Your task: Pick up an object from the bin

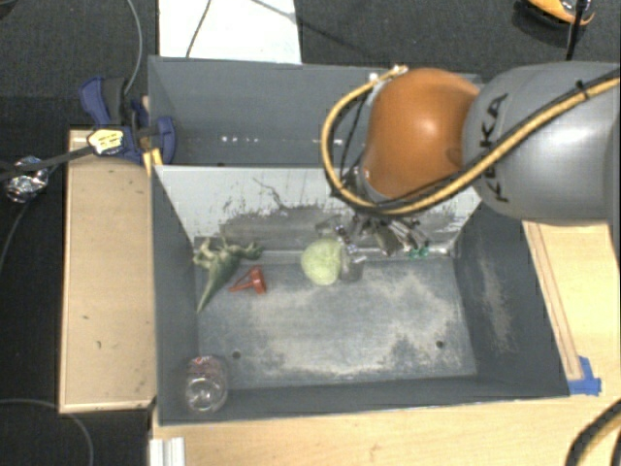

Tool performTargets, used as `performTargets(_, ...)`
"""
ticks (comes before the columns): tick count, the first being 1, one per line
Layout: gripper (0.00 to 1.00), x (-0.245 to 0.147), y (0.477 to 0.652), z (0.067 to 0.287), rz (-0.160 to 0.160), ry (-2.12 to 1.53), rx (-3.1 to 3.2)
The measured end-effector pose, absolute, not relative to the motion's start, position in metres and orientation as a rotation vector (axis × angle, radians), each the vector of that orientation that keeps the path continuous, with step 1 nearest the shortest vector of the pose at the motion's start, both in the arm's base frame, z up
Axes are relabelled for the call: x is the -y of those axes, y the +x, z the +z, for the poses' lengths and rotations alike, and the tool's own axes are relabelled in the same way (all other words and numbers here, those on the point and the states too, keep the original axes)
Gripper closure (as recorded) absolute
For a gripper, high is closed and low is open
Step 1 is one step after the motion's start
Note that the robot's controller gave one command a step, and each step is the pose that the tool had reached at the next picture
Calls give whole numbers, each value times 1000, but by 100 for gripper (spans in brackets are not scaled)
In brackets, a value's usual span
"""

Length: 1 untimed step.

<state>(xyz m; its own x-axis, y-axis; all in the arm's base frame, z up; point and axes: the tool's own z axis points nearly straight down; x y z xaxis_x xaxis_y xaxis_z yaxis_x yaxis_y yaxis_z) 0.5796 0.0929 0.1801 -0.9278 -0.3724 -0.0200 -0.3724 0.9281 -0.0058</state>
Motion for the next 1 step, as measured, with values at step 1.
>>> performTargets(1,100,-93,580,180,-3,-592,-3064)
